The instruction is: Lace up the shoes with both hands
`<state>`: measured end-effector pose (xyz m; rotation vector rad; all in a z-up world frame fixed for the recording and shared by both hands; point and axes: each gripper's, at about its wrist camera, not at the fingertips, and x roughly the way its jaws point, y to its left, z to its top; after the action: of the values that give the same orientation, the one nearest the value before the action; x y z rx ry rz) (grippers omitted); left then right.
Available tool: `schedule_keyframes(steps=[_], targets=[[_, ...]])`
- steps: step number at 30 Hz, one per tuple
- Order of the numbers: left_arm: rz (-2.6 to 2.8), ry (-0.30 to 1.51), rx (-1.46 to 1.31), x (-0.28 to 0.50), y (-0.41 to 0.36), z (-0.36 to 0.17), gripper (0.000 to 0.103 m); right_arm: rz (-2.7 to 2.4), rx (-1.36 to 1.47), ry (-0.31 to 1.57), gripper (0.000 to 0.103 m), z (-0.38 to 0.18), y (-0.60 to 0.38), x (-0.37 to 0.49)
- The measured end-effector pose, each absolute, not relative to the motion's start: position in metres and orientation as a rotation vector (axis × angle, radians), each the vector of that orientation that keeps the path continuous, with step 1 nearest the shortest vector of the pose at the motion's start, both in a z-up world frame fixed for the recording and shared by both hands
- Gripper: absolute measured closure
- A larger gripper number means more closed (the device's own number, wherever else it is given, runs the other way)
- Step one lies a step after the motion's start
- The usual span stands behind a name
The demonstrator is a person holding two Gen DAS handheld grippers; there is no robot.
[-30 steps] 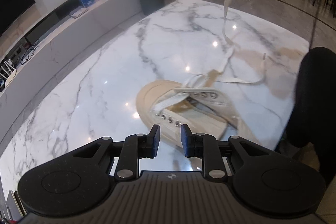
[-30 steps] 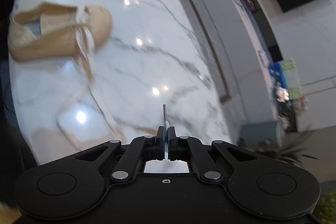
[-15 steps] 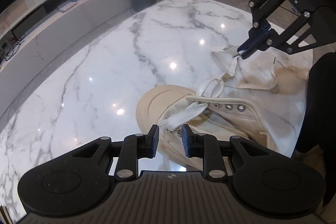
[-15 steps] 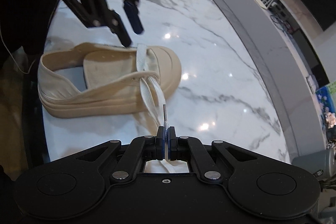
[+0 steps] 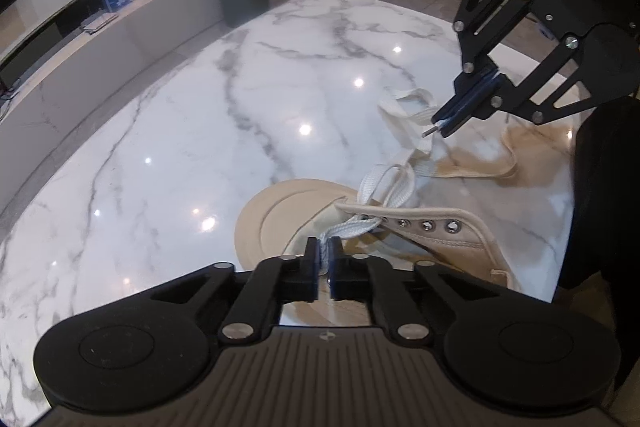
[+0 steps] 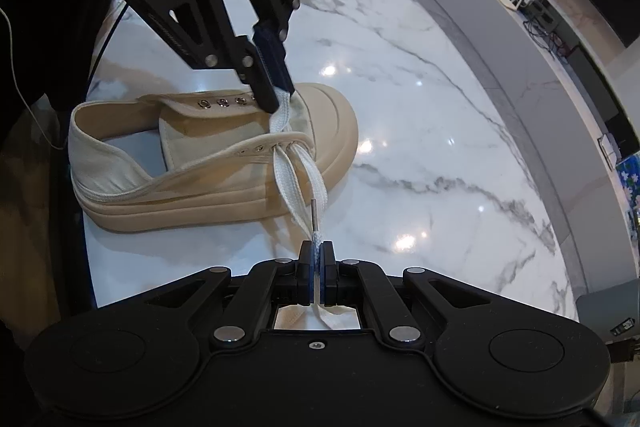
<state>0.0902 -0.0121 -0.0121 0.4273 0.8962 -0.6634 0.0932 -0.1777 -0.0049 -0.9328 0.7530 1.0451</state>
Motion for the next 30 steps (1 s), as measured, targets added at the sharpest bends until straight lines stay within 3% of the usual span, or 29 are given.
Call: schedule_keyframes(steps=[21,24,26,30], targets=[[-0.633,0.803,0.513,0.068,-0.026,0.031,0.101,1.019,-0.908,0.705,0.102,0.008,-0.176,0.086],[-0.651,0.807,0.518,0.061,-0.029,0.033,0.096,1.027,-0.897,0.691,0.102,0.009,-0.172,0.083],[-0.650,0.820,0.521,0.056,-0.030,0.032,0.087,1.035,-0.892,0.682,0.102,0.012,-0.170,0.081],[-0.617,0.852,0.516,0.045,-0.029,0.026,0.085,1.051,-0.890,0.652,0.102,0.018,-0.163,0.077]])
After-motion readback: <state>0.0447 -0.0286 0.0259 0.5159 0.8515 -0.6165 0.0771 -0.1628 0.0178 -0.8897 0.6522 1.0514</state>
